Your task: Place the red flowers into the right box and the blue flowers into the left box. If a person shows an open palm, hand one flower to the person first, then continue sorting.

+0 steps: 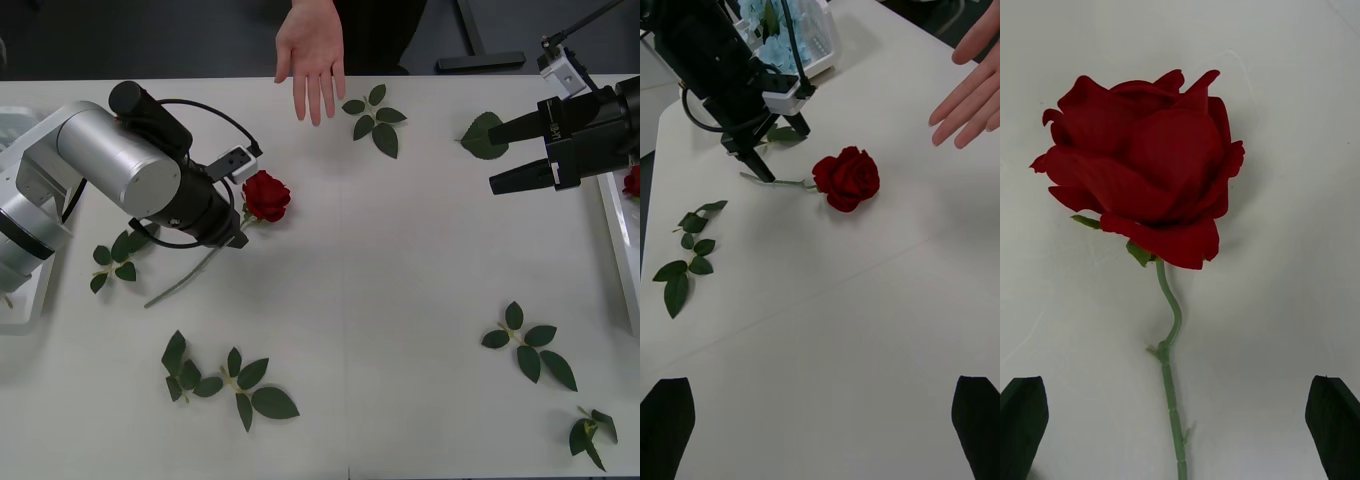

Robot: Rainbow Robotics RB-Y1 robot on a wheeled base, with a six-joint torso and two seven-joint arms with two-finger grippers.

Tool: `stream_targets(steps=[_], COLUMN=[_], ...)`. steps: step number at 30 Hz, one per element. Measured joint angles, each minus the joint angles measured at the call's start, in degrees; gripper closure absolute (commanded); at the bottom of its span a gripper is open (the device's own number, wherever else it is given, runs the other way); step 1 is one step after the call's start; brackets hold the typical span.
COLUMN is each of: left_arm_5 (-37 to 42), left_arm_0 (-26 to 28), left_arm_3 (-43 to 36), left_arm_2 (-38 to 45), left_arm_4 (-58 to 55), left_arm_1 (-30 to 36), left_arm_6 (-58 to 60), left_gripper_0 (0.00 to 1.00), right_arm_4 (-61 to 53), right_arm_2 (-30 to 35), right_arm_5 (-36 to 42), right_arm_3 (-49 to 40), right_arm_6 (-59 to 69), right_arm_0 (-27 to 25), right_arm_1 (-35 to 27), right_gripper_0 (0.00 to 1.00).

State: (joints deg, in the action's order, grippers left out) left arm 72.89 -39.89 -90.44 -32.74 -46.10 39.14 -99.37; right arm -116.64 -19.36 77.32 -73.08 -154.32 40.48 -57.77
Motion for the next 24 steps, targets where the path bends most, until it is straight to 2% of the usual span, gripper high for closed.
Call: stream_targets(steps=[24], left_arm_5=[-3.17], left_arm_0=[0.00], left_arm_3=[2.61], left_arm_2=[-0.30], left_arm_4=[0.48], left_arm_1=[-0.83], left_arm_6=[0.00], left_gripper_0=[0.00], right_arm_4=[0.00], right_arm_2=[0.00], right_arm_5=[0.00], right_arm_3=[0.00], right_arm_6=[0.00], right_arm_0=[0.00], right_arm_1=[0.00], right_gripper_0=[0.00])
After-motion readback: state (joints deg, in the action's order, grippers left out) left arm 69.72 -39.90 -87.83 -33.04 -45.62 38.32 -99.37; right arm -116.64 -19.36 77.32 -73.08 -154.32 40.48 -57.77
